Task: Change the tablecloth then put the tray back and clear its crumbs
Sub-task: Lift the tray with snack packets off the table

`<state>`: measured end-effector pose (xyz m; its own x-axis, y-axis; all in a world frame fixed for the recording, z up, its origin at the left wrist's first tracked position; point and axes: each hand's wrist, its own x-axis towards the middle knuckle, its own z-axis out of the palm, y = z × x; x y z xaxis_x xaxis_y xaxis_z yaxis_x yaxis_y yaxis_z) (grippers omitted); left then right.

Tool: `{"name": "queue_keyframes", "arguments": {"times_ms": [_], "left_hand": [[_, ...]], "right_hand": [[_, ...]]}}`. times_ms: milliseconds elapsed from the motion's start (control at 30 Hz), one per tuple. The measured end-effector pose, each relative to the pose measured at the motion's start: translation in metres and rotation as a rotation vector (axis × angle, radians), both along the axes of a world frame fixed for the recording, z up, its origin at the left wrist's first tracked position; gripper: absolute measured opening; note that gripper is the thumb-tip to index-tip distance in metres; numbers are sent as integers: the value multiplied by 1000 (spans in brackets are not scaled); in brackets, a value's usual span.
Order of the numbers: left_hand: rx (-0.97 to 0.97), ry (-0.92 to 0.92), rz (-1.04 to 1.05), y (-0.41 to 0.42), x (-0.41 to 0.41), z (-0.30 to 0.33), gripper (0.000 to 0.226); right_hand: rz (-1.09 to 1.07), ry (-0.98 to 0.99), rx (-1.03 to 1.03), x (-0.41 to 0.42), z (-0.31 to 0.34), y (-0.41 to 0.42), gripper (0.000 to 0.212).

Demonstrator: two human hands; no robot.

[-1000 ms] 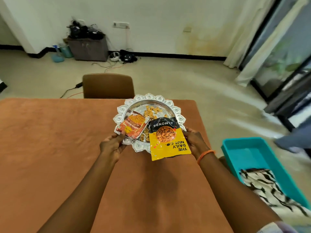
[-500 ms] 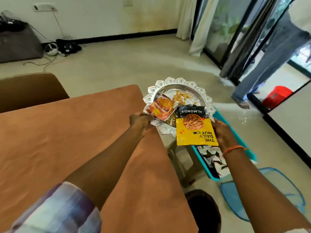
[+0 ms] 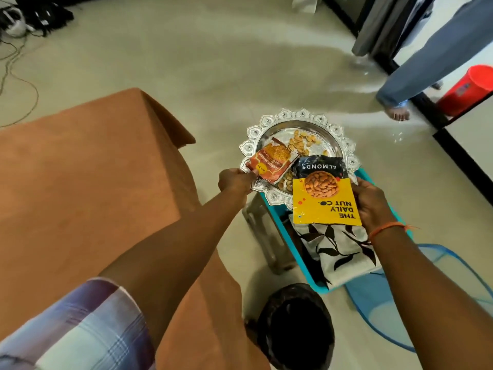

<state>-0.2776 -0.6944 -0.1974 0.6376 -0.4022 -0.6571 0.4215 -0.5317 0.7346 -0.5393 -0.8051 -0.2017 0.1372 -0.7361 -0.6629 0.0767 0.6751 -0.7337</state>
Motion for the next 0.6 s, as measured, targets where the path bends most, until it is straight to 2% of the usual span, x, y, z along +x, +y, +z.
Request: {"name": "queue_keyframes", "arguments": {"times_ms": [300, 500, 533, 600], "left_hand": [[55, 23, 5, -15, -21, -65, 16], [-8, 102, 38, -7, -31, -71, 12], [2, 112, 34, -6, -30, -70, 15], [33, 133, 23, -2, -26, -70, 40]], "right_hand": [[12, 36, 53, -22, -77, -21, 33], [14, -68, 64, -26, -94, -21, 38], [8, -72, 79, -27, -93, -22, 38], [-22, -62, 113, -29, -90, -22, 33]]}}
